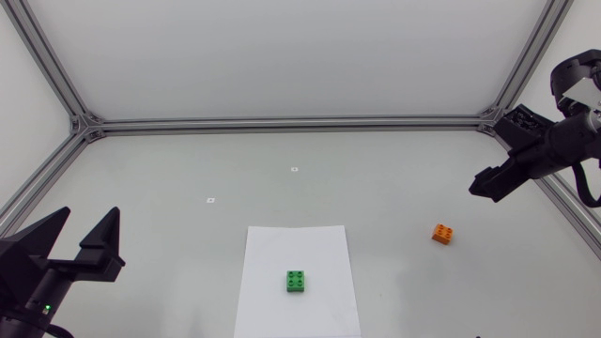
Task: Pick up the orange 2x2 brick with the right arm and stack it on top of the green 2x2 brick in the center
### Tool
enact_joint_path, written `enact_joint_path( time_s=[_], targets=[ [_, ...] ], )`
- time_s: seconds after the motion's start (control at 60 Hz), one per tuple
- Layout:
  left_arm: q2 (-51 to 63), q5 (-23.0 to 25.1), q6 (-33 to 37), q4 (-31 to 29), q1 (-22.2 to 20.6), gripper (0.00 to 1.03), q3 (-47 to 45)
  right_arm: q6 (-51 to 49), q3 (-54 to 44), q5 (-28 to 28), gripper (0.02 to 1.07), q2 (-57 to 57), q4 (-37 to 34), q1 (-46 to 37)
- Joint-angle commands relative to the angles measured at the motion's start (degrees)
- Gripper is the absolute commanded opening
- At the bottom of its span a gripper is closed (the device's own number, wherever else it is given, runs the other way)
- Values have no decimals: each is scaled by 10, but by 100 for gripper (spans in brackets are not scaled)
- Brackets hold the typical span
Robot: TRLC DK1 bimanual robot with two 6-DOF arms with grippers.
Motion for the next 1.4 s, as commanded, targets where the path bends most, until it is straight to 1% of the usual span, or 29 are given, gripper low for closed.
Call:
enact_joint_path(
  time_s=[0.0, 0.05, 0.1, 0.217, 0.35, 0.433, 0.517, 0.617, 0.8, 1.017, 1.383],
  targets=[
    [-3, 1, 3, -6, 1, 99, -23, -64, 8, 19, 103, 26, -24, 9],
    [-3, 1, 3, -6, 1, 99, -23, -75, 2, 22, 103, 26, -27, 10],
    [-3, 1, 3, -6, 1, 99, -23, -120, -10, 20, 103, 26, -29, 9],
    [-3, 1, 3, -6, 1, 99, -23, -176, -30, 16, 103, 36, -32, 12],
    [-3, 1, 3, -6, 1, 99, -23, -180, 7, 22, 103, 90, -105, 17],
    [-3, 1, 3, -6, 1, 99, -23, -207, 8, 26, 103, 99, -119, 21],
    [-3, 2, 3, -6, 1, 99, -23, -225, -2, 42, 103, 99, -119, 31],
    [-3, 1, 3, -6, 1, 99, -23, -239, -21, 45, 103, 88, -93, 42],
    [-3, 1, 3, -6, 1, 99, -23, -238, -20, 41, 102, 108, -83, 53],
    [-3, 1, 3, -6, 1, 99, -23, -236, -10, 18, 102, 127, -81, 62],
    [-3, 1, 3, -6, 1, 99, -23, -246, -3, 22, 102, 163, -53, 64]
  ],
)
